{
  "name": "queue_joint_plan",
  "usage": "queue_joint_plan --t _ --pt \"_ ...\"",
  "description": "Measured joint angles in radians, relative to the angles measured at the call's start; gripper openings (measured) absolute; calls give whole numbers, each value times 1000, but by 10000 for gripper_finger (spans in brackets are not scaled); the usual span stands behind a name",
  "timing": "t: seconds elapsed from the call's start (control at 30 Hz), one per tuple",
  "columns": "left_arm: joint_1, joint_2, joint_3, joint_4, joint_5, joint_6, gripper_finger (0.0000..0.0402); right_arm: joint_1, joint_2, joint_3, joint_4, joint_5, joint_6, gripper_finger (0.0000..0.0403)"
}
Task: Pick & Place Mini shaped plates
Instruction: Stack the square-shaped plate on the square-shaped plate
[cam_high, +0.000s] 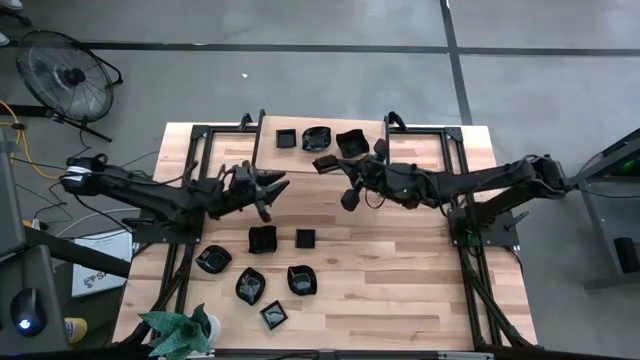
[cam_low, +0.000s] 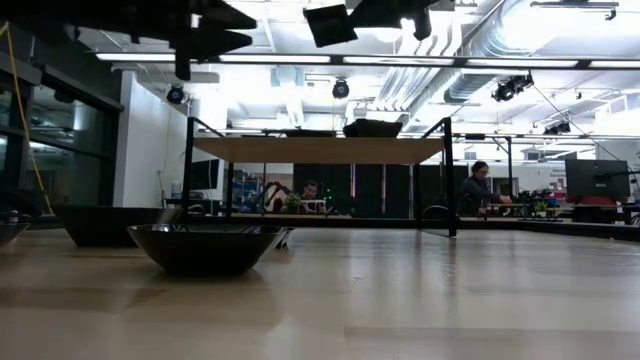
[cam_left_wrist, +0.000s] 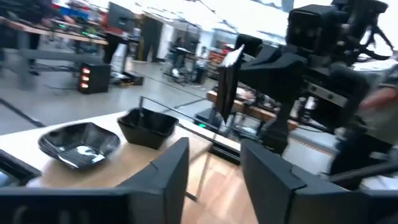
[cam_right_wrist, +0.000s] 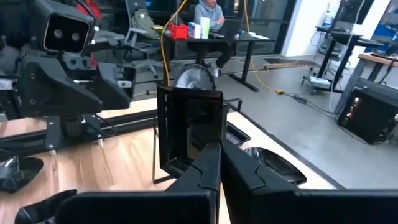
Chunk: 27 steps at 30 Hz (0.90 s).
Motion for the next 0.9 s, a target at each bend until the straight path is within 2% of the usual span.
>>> queue_joint_plan --t 0.17,0.27,0.6,0.9 --pt "0 93 99 0 -85 51 198 -40 0 0 1 -63 -9 0" --pt "0 152 170 -15 -117 89 212 -60 0 0 19 -91 -39 0" --pt "1 371 435 -103 -384 223 215 -85 0 1 114 -69 -187 0" --pt "0 496 571 -123 -527 307 215 -85 0 1 115 -3 -233 0"
